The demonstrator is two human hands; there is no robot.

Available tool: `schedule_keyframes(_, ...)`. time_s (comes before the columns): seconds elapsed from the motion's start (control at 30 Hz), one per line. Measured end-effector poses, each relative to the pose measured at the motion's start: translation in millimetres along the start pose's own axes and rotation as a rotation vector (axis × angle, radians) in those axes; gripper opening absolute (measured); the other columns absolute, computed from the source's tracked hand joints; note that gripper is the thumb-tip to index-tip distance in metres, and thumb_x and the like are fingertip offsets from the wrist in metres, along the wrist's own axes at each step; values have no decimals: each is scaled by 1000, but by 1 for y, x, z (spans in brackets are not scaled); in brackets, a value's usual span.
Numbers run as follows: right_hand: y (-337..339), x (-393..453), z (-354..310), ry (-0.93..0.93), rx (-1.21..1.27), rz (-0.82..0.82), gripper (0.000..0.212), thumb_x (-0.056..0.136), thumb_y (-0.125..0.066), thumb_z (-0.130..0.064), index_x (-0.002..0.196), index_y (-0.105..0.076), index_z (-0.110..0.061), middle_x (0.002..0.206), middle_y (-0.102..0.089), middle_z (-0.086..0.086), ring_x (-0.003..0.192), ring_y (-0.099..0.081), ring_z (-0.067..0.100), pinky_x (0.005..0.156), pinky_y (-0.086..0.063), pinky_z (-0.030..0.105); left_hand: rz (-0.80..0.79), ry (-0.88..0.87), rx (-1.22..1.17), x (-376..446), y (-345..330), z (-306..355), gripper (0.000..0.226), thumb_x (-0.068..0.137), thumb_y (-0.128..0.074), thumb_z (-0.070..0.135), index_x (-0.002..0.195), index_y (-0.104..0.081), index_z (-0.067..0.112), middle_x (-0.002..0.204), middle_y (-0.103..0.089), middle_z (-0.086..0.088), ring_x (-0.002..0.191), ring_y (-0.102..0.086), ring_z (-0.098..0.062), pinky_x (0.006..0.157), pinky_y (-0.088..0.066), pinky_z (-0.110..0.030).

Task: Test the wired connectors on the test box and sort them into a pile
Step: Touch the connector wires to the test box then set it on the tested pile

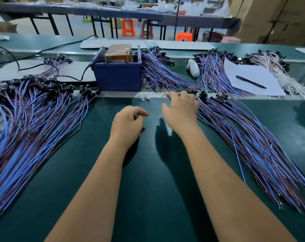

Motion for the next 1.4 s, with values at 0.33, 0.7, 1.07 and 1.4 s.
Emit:
schedule_keyframes(0.33, -58, -31, -64, 154, 304, -198, 24, 93, -51, -35, 112, -66, -30, 121, -55, -2, 118, -42, 23, 96, -28, 33, 310, 265, 346, 2, 51, -25, 23, 94, -50, 26, 112, -62, 19, 149, -31, -9, 100, -53, -28, 77, -37, -34)
schedule_keyframes(0.7, -60, -33, -64, 123, 366, -216, 21, 94, -49, -33, 103, -68, -31, 114, -53, -7, 115, -40, 18, 91, -21, 28, 227, 306, 614, 10, 69, -42, 31, 92, -51, 20, 120, -63, 20, 127, -56, -10, 118, -46, -35, 93, -37, -42)
schedule_keyframes(1.07, -60, -35, -66, 140, 342, -235, 20, 95, -49, -34, 103, -67, -31, 110, -50, -8, 114, -39, 18, 92, -21, 29, 377, 251, 495, 8, 75, -42, 33, 98, -41, 9, 120, -66, 12, 124, -55, -17, 114, -49, -37, 85, -41, -39)
schedule_keyframes(1.4, -48, -35, -60, -17, 943, -176, 24, 99, -43, -10, 102, -65, -18, 91, -67, 2, 81, -59, 16, 71, -47, 25, 464, -69, -64, 6, 69, -9, 17, 100, -50, 8, 97, -62, 20, 89, -61, 17, 77, -54, 3, 71, -39, -11)
Point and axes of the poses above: each hand's wrist, its own x-axis towards the middle knuckle, its own y-axis out of the back of the hand, z = x × y, the point moved 8 cm from there along x, towards the middle knuckle
